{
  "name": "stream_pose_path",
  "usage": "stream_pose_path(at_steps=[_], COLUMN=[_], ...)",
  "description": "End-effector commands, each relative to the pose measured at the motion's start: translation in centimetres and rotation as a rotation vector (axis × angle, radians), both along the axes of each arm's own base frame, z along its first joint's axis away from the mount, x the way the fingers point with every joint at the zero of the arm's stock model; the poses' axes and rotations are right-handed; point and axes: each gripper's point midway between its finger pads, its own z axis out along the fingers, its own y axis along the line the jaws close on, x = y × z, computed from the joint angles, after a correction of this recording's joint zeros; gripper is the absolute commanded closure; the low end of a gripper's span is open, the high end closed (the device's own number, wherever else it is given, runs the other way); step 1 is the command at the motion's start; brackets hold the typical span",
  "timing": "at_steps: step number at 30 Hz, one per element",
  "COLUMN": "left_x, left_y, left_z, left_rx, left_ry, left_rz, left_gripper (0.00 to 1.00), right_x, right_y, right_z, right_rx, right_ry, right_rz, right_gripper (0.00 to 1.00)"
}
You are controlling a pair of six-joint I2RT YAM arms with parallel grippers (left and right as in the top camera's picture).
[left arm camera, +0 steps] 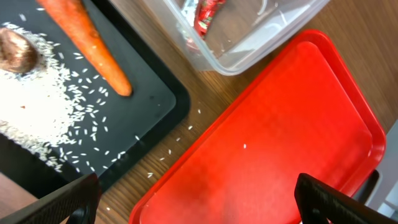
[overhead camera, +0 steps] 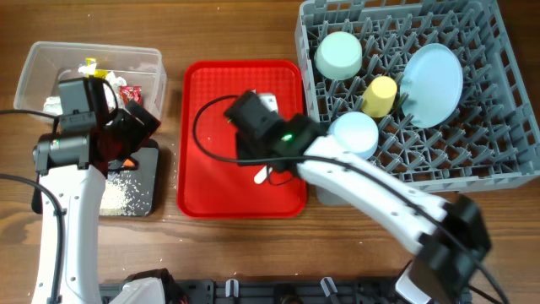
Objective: Sort waste into correct bins and load items into the dishwasher rack
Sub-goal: 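Move right gripper to the white spoon and grasp it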
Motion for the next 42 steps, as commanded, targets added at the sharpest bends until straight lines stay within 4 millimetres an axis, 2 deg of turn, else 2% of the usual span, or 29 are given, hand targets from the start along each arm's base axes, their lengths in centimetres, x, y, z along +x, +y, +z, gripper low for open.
stream_pose_path(at_steps=[1,2,5,8,10,12,16,20,28,34,42], left_x=[-0.1,-0.1,-0.1,-0.1,-0.1,-0.1,-0.1,-0.1,-0.1,-0.1,-0.1], left_y=[0.8,0.8,0.8,0.8,0.8,0.8,0.8,0.8,0.8,0.8,0.8], left_z=[0.7,0.7,0.7,0.7,0.7,0.7,0.7,0.7,0.7,0.7,0.7], left_rx=[0.016,0.016,0.016,0.016,0.016,0.016,0.016,0.016,0.016,0.016,0.016], left_ry=[-0.018,-0.018,-0.018,-0.018,-0.018,-0.018,-0.018,-0.018,-0.018,-0.018,-0.018], left_rz=[0.021,0.021,0.021,0.021,0.021,0.021,0.021,0.021,0.021,0.021,0.021], left_gripper=[0.0,0.0,0.0,0.0,0.0,0.0,0.0,0.0,0.0,0.0,0.0], right_x=[0.3,0.1,1.1,3.3,3.9,4.2,4.9,4.7,2.7,1.9,1.7], right_y=[-0.7,-0.6,-1.4,-2.4,-3.1,-4.1,-5.1,-5.3,-6.0,-5.3,-5.4], right_z=[-4.5,-6.1,-7.9,-8.4,-8.6,-9.0,-9.1,-9.3,-11.0,-12.0,-14.2], right_rx=[-0.056,-0.043,-0.048,-0.041,-0.031,-0.031,-0.038,-0.045,-0.074,-0.032,0.0], right_ry=[0.064,0.121,0.149,0.114,0.122,0.14,0.134,0.142,0.214,0.269,0.25], right_rz=[-0.248,-0.32,-0.414,-0.466,-0.522,-0.603,-0.633,-0.634,-0.646,-0.648,-0.64], right_gripper=[0.49,0.47,0.49,0.59,0.58,0.49,0.5,0.51,0.51,0.55,0.55])
